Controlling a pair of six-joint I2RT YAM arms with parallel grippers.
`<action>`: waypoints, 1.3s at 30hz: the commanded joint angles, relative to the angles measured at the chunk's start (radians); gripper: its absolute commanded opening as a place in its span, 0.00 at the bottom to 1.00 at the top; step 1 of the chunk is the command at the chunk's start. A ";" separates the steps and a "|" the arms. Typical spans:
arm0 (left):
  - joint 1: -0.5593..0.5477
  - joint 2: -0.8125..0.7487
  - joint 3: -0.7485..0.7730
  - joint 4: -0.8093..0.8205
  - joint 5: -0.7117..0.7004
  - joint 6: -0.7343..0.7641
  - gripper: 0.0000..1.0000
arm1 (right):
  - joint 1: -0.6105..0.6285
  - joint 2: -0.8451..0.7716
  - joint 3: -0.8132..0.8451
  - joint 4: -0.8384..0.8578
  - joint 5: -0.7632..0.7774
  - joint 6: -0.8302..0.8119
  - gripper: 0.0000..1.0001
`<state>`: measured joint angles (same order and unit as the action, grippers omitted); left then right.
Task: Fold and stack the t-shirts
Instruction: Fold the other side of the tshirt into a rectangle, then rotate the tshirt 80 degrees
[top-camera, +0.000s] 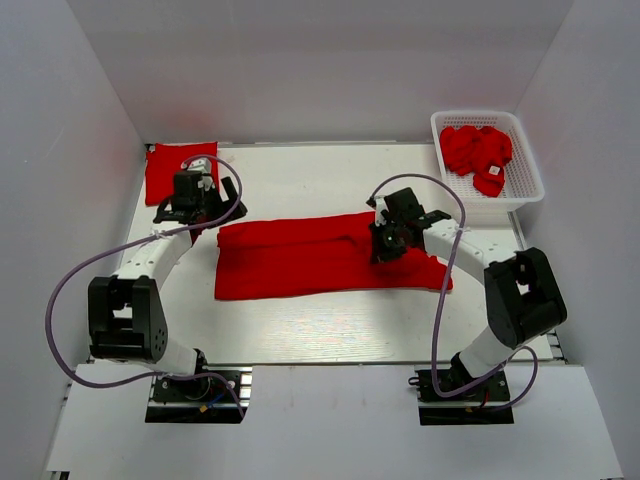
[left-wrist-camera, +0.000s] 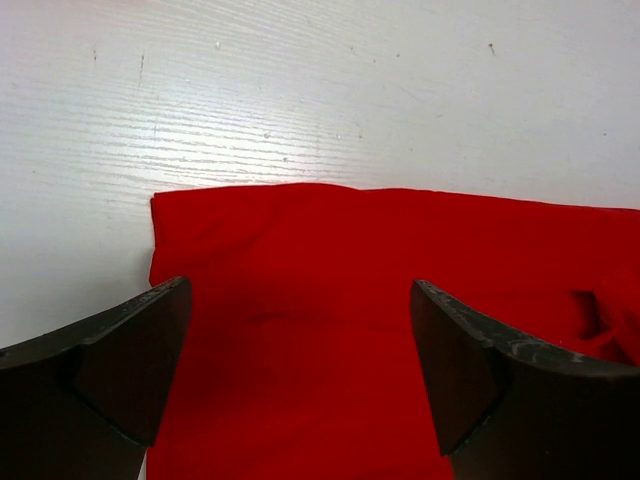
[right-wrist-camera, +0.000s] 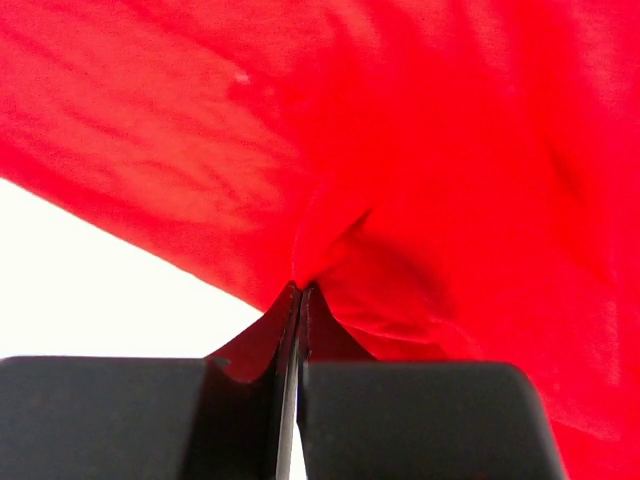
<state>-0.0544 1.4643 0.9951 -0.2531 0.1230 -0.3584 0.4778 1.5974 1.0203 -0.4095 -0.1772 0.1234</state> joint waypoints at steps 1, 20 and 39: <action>0.002 0.007 -0.003 0.015 0.018 0.009 1.00 | 0.002 -0.027 0.038 0.003 -0.108 -0.018 0.00; 0.002 0.068 0.043 -0.012 0.027 0.018 1.00 | 0.007 0.061 0.061 0.068 -0.369 -0.059 0.90; -0.016 0.201 -0.047 0.061 0.147 -0.005 1.00 | -0.117 0.036 0.031 0.058 -0.004 0.255 0.90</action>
<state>-0.0677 1.6417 0.9936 -0.2203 0.2256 -0.3458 0.3950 1.5913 1.0695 -0.3553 -0.2424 0.2859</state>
